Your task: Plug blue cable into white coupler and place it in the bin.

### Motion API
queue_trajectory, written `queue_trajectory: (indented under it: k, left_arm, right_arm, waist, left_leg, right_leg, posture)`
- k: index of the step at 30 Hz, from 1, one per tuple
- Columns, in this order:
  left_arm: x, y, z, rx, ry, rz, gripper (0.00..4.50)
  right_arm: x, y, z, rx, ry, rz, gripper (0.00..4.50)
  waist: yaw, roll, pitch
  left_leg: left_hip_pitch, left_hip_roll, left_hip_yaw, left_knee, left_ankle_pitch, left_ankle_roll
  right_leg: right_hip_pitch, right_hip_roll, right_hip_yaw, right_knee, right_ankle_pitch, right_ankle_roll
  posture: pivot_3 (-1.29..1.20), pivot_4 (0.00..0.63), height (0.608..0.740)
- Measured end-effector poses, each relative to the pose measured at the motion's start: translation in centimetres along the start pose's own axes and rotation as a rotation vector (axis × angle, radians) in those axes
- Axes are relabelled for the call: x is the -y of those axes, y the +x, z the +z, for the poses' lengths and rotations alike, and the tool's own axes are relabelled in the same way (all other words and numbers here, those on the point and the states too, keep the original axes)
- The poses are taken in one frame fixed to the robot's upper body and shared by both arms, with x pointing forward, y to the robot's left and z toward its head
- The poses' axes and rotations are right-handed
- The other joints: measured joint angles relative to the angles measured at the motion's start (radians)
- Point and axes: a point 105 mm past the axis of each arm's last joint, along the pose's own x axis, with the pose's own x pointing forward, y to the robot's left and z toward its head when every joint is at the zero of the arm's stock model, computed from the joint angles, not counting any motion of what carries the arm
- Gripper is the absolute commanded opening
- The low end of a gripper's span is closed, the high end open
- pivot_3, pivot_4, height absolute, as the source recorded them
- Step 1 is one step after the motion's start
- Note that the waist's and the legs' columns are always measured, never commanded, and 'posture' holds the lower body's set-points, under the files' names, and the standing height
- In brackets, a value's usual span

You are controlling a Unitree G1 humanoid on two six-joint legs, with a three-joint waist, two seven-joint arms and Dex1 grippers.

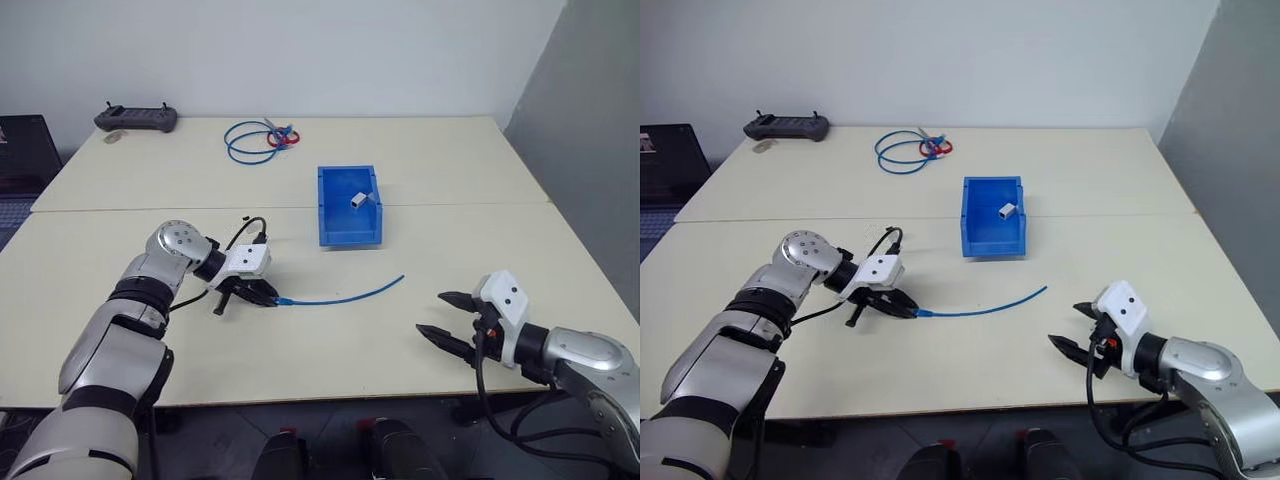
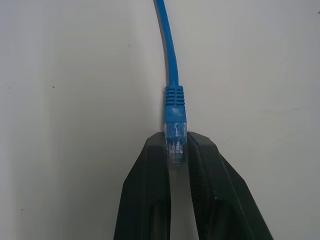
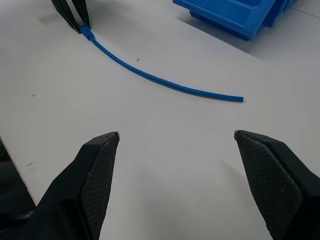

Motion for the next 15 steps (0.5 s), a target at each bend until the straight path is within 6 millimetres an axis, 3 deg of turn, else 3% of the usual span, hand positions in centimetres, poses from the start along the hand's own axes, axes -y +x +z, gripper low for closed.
queue_trajectory:
  k: [2,5,8,9,11,13,15]
  left_arm:
    - [0.1,-0.2,-0.2,0.004,-0.020,0.004,0.22]
    - [-0.3,0.4,1.4,0.160,-0.242,0.004,0.22]
    - [-1.1,1.2,7.9,0.476,-0.404,-0.068,0.22]
    - [-0.8,0.7,11.1,0.602,-0.435,-0.121,0.22]
    - [0.0,-0.5,14.7,0.713,-0.452,-0.176,0.22]
    - [1.2,-0.9,16.5,0.805,-0.505,-0.219,0.22]
    - [2.4,0.3,16.7,0.822,-0.571,-0.274,0.22]
  right_arm:
    - [0.0,0.3,0.0,-0.001,0.002,0.012,3.91]
    - [-0.2,0.6,0.2,0.012,0.065,0.042,3.91]
    - [-1.1,1.1,1.2,0.059,0.175,0.129,3.91]
    - [-1.6,1.3,2.0,0.098,0.237,0.183,3.91]
    - [-2.3,1.5,2.8,0.130,0.322,0.260,3.91]
    - [-2.5,1.7,4.0,0.174,0.418,0.328,3.91]
    - [-2.7,1.7,5.1,0.199,0.448,0.372,3.91]
  waist:
    - [-0.005,0.000,0.000]
    - [-0.005,-0.001,0.001]
    - [0.013,-0.005,0.005]
    - [0.015,-0.006,0.005]
    - [0.019,-0.005,0.005]
    - [0.011,-0.003,0.004]
    - [0.013,-0.003,0.004]
  left_leg:
    - [0.000,0.001,0.000,0.000,0.000,0.000]
    - [-0.003,0.001,-0.002,0.000,0.000,0.000]
    - [-0.017,0.004,-0.004,0.004,0.000,0.000]
    - [-0.022,0.005,-0.006,0.005,0.000,-0.001]
    - [-0.021,0.001,-0.006,0.004,0.000,-0.001]
    - [-0.019,-0.001,-0.004,0.004,0.000,0.000]
    - [-0.019,-0.002,-0.005,0.003,0.000,0.000]
  right_leg:
    - [0.000,0.000,0.000,0.000,0.000,0.000]
    - [-0.002,0.001,-0.003,0.001,-0.001,-0.001]
    - [-0.011,0.000,-0.006,0.002,0.000,-0.001]
    - [-0.015,-0.001,-0.004,0.002,0.000,-0.001]
    - [-0.014,-0.006,-0.002,0.001,0.000,-0.001]
    - [-0.014,-0.012,-0.001,0.001,0.000,-0.001]
    - [-0.014,-0.012,-0.002,0.001,0.000,-0.001]
  posture:
    - [0.00,0.150,0.740]
    - [0.00,0.150,0.740]
    - [0.00,0.150,0.740]
    - [0.00,0.150,0.740]
    - [0.00,0.150,0.740]
    - [0.00,0.150,0.740]
    - [0.00,0.150,0.740]
